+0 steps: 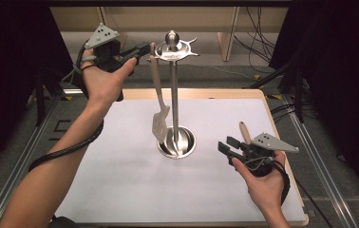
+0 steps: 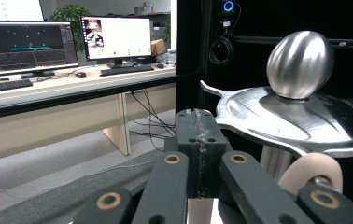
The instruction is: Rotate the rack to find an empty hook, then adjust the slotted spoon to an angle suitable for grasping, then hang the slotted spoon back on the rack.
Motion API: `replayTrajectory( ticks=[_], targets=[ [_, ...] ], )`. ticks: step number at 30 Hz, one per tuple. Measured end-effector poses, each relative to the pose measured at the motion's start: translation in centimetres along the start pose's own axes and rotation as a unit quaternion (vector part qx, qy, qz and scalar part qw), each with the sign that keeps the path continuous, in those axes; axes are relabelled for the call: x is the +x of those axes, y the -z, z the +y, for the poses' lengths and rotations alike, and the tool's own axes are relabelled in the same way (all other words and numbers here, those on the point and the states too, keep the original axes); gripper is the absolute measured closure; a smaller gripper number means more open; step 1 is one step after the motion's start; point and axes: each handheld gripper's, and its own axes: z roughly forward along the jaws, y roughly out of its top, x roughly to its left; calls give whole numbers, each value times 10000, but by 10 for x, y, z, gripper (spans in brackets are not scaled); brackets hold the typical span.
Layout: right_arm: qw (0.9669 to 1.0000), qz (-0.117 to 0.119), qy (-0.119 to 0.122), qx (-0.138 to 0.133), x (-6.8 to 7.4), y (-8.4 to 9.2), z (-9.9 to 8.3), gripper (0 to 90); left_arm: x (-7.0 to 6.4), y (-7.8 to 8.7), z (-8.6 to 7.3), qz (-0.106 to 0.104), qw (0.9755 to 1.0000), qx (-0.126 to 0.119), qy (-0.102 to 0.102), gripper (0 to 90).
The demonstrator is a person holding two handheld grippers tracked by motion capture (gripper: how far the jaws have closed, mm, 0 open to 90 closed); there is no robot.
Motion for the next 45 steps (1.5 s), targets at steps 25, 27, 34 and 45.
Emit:
replayTrajectory(
  ticks=[25, 27, 34, 45],
  targets=[
    [9992, -341, -178, 118, -19, 5, 7, 566, -8, 43, -23, -42, 9998, -196, 85, 696],
    [9988, -307, -360, 154, -19, 5, 7, 566, -8, 47, -27, -37, 9998, -166, 50, 694],
    [9990, -293, -324, 120, -23, 9, 8, 561, -6, 56, -33, 28, 9998, -114, 133, 686],
    [9949, -751, -541, 411, -41, 18, 10, 553, 0, 59, -43, -44, 9999, -133, 23, 668]
  ],
)
